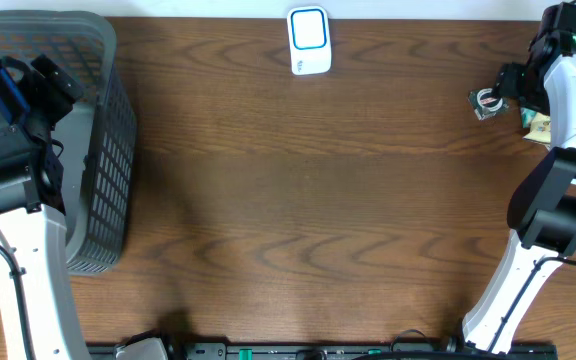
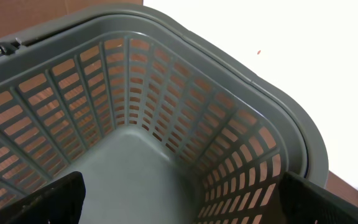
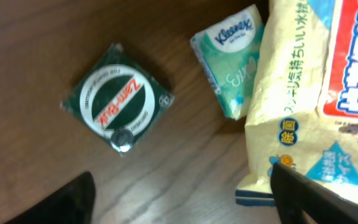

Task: Scan the item barcode

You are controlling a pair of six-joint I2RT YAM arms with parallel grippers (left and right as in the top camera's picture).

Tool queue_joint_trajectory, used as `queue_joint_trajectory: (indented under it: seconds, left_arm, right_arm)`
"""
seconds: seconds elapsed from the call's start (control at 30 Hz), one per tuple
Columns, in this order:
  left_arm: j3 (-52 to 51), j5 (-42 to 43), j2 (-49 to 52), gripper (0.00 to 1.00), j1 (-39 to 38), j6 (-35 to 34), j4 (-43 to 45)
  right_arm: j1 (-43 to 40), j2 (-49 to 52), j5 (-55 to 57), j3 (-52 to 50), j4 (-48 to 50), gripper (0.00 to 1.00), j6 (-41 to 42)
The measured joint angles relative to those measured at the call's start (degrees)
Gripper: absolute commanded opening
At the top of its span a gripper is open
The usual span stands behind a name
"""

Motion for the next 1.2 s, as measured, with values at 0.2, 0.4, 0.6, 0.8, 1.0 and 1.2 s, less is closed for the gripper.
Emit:
queue_joint_trajectory:
  seconds: [0.2,0.4,0.6,0.8,1.0,1.2]
  left_arm:
    - [0.00,-0.02,0.00,0.98,0.00,0.00,0.00]
    - [0.00,0.00,0.00,0.97,0.00,0.00,0.00]
    - [0.00,0.00,0.00,0.98,0.00,0.00,0.00]
    - [0.00,-0.02,0.00,0.98,0.00,0.00,-0.02]
    - [0.00,-0.02,0.00,0.98,0.00,0.00,0.00]
    - [0.00,-0.02,0.00,0.98,0.00,0.00,0.00]
  right_arm:
    - [0.00,-0.57,-0.37,0.07,-2.47,0.99,0.11]
    - [0.00,-9.55,-5.11,0.07,-10.43,0.99,2.29]
    - [1.25,-26.69,-9.97,0.22,-21.77,0.97,4.35]
    - [9.73,-42.82,-9.33,-7.96,-21.94,0.99,4.63]
    - [19.71,-57.33,-7.10,-23.98,-16.57,0.99,4.76]
    - [24.22,-64.85,-6.80,-35.60,-14.88,0.99,8.07]
